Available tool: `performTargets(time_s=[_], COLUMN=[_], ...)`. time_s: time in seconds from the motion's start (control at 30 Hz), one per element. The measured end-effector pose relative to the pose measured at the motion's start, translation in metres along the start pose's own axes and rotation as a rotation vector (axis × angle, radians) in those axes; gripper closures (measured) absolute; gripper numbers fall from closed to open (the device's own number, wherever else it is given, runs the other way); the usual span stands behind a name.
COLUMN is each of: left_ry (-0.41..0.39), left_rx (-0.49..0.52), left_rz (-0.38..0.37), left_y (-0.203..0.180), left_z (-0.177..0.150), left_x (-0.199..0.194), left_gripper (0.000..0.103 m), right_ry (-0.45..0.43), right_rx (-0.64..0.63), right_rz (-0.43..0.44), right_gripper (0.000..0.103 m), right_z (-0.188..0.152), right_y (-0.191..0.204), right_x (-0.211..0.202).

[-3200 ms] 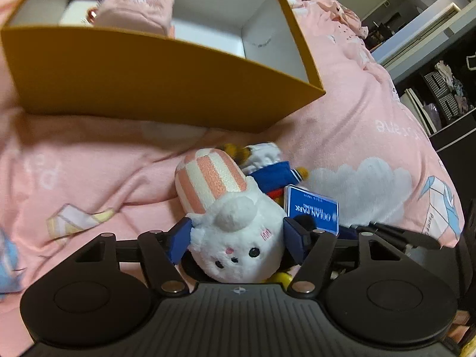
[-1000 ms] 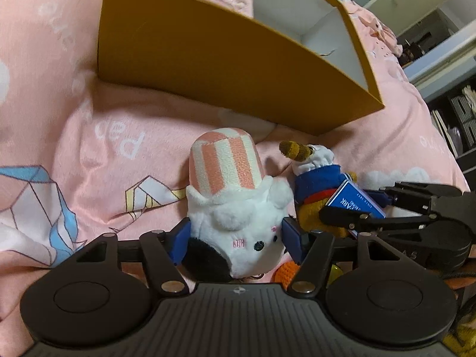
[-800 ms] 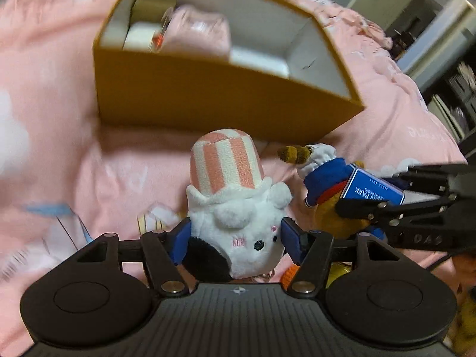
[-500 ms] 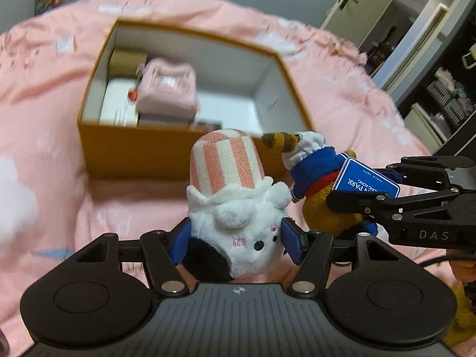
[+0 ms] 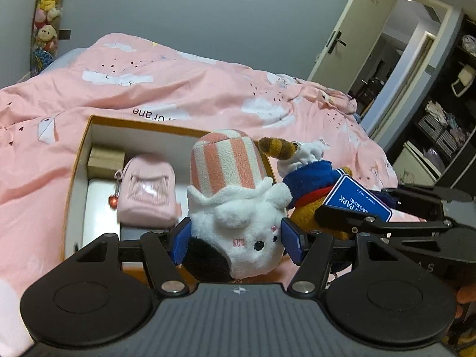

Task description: Organize objects

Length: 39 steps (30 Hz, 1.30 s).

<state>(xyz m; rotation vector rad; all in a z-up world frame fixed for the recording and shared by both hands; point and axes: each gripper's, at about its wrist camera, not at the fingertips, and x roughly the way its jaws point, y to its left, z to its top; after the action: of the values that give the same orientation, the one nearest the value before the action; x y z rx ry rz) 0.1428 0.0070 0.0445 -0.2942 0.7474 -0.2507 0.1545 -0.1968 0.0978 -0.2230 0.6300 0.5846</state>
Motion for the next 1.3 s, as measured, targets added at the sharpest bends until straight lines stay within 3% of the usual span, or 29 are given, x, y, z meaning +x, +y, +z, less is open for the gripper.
performTargets(time_s=[0.43, 0.77, 0.93, 1.07, 1.3], left_ry=[0.087, 0.248, 0.290, 0.339, 0.401], left_rx=[-0.031, -0.031, 0.035, 0.073, 0.155], left_rz=[0.014, -0.010, 0.019, 0.001, -0.023], left_y=[0.019, 0.052, 0.055, 0.057, 0.052], left_z=[0.023, 0.046, 0.053, 0.059, 0.067], left_x=[0.071, 0.126, 0.146, 0.157, 0.172], left_gripper=[0.031, 0.031, 0.031, 0.031, 0.029], right_ry=[0.054, 0.141, 0.164, 0.191, 0.244], right_rx=[0.021, 0.041, 0.023, 0.004, -0.150], right_rz=[-0.015, 0.012, 0.015, 0.004, -0.073], right_gripper=[0.058, 0.058, 0.058, 0.058, 0.057], right_z=[0.009, 0.015, 0.012, 0.011, 0.005], right_y=[-0.037, -0.055, -0.058, -0.058, -0.043], right_x=[0.077, 0.136, 0.158, 0.173, 0.192])
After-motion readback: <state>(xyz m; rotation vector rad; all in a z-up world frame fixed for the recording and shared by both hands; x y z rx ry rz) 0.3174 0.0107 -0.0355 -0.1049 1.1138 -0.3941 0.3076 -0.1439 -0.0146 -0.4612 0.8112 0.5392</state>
